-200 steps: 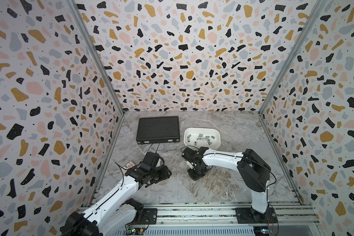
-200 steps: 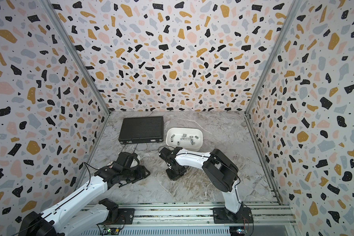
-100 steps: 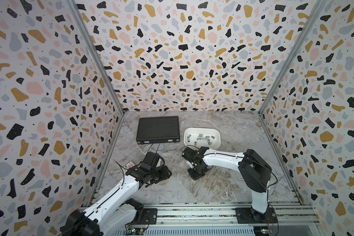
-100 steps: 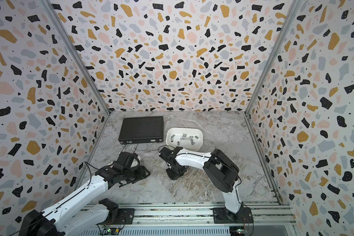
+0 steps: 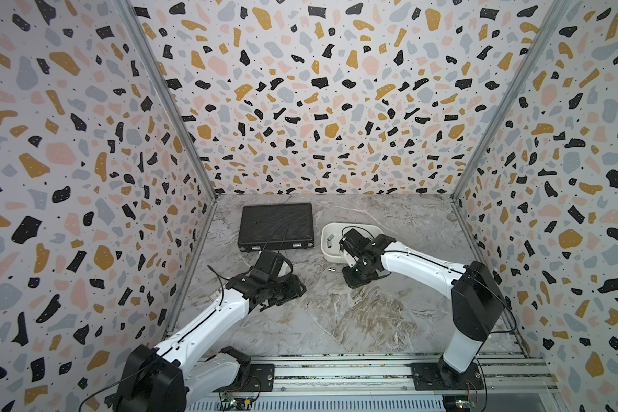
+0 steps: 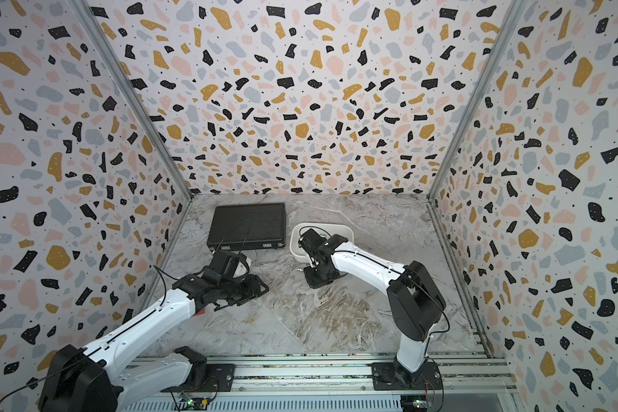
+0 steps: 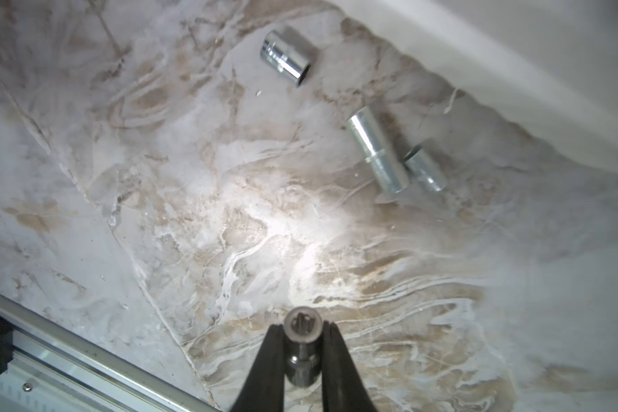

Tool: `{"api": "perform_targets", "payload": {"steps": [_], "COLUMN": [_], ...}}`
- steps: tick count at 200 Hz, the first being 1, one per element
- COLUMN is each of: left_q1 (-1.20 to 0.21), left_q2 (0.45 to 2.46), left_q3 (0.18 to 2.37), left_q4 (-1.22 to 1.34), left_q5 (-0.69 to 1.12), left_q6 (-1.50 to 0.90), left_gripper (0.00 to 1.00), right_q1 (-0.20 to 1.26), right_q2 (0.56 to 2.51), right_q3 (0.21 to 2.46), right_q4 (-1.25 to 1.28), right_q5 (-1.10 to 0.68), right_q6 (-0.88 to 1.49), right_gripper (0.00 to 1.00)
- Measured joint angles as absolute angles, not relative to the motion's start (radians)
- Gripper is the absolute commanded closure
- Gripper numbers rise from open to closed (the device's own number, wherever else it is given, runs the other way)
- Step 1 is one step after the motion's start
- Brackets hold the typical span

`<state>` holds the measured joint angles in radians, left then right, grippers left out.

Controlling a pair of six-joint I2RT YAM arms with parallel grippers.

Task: Put the socket on the desktop into the storage box
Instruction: Pick up the socket head at the center of the board, then place the socket head in the storage box.

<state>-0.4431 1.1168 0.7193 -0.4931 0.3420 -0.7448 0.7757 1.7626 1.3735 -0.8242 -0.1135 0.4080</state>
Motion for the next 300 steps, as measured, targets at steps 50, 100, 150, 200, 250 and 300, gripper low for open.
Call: {"api": "perform_targets", "payload": {"steps": [50, 100, 150, 200, 250, 300], "left_q1": [-0.443, -0.443, -0.443, -0.438, -0.433, -0.426], "left_q2": [1.217, 1.298, 1.353, 1.367, 1.333, 1.3], "left_q3": [0.836, 0.915, 0.96, 0.962, 0.921, 0.88], "left_q4": [-0.463, -0.44, -0.414, -0.392, -0.386, -0.39], "left_q5": [0.355, 0.358, 0.35, 0.327, 0.308, 0.305], "left_q6": [-0.741, -0.732, -0.721, -0.716, -0.717, -0.717], "left_gripper": [0.49, 0.49, 0.5, 0.5, 0.5, 0.5], "right_q1": [0.68, 0.599, 0.57, 0.554, 0.542, 0.534], "right_q2": [1.773, 1.868, 2.031, 2.185, 2.325, 2.412], "right_q3": [1.507, 1.668, 1.844, 2.027, 2.186, 2.255], "right_q4": [-0.862, -0.883, -0.913, -0.921, -0.921, -0.921], "right_q5": [-0.11, -0.107, -0.109, -0.124, -0.147, -0.158], "right_q6": [0.384, 0.374, 0.37, 0.36, 0.358, 0.363], "right_gripper": [0.84, 0.84, 0.84, 0.84, 0.83, 0.82]}}
